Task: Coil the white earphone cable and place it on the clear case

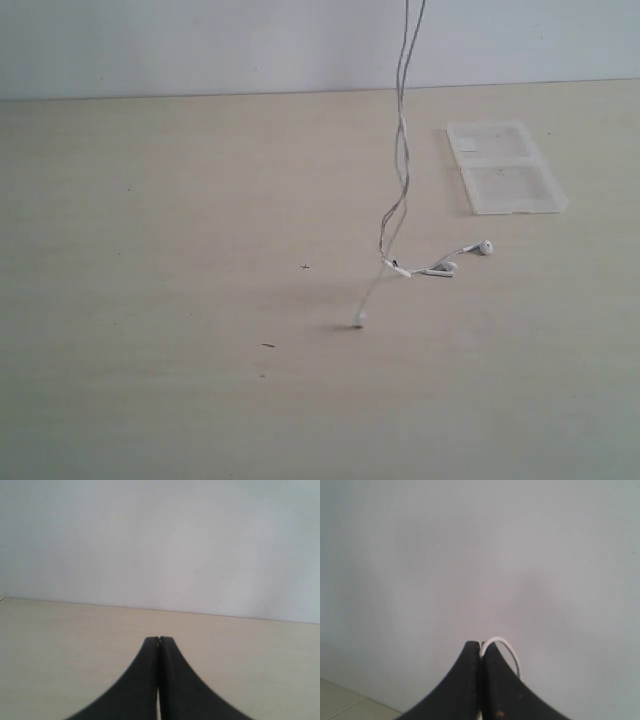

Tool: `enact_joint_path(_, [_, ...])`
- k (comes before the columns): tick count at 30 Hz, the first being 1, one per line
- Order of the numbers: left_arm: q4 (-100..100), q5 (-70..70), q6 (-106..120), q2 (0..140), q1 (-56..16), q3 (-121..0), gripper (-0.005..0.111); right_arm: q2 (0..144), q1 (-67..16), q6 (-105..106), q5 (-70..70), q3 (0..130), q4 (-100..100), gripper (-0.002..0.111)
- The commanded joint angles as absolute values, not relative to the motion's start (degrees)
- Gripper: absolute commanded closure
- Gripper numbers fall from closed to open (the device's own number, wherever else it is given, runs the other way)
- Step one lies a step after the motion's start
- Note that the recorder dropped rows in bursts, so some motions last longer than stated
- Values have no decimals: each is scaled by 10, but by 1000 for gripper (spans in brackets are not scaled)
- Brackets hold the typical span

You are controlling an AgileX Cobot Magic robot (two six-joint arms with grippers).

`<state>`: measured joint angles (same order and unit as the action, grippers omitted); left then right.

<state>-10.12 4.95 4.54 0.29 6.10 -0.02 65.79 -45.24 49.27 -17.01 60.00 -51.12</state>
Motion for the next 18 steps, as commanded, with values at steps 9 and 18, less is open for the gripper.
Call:
enact_joint_path(9, [-105, 51, 47, 0, 57, 0, 107, 654, -453, 498, -163, 604, -509, 108])
enact_joint_path(18, [-105, 51, 47, 0, 57, 0, 107, 654, -453, 496, -160, 604, -510, 108])
